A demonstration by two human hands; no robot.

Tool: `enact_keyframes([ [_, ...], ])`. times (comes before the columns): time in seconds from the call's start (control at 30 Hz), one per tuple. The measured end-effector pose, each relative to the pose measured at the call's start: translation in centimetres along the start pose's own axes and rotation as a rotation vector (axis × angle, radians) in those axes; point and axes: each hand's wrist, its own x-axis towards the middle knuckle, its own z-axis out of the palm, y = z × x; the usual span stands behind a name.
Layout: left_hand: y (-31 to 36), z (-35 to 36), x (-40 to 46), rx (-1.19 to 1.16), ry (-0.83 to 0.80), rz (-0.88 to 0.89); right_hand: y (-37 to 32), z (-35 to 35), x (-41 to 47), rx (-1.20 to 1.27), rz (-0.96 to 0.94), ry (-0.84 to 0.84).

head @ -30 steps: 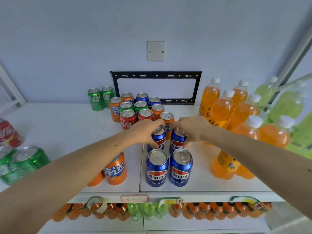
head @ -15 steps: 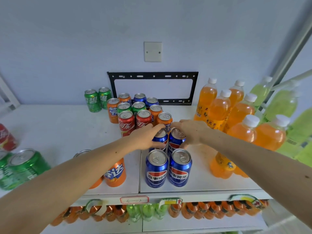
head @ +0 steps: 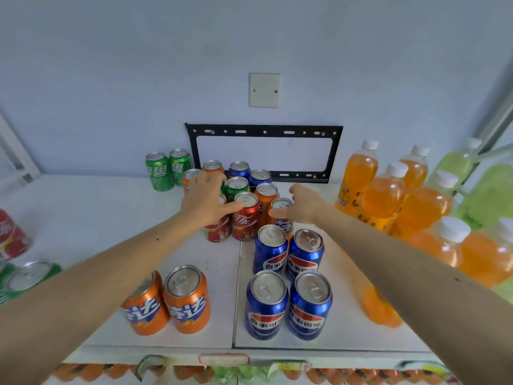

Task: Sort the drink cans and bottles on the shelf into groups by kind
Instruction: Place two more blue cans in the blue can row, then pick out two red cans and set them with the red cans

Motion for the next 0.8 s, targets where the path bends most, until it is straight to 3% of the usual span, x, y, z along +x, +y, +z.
enact_keyframes([
  [0.1, -2.0, 0.3, 0.4, -0.063, -0.122, -0.131, -0.1, 0.4, 1.8, -0.055, 0.026, -0.056],
  [0.23, -2.6, 0.7, 0.0, -0.324, -0.263, -0.166, -0.1, 1.0, 2.8, -0.095, 0.049, -0.131],
  [0.47, -3.1, 1.1, 0.6, -0.203, -0.254, -0.166, -3.3, 2.5, 3.0, -0.239, -0.111, 0.219],
  [0.67, -4.3, 0.5, 0.6, -0.136, -0.293, -0.109, -6.4, 4.4, 2.8, -0.505, -0.207, 0.116],
  [0.8, -5.5, -0.8, -0.2, -0.146, -0.315, -0.050, -7.2, 4.6, 3.0, -0.597, -0.205, 0.166],
])
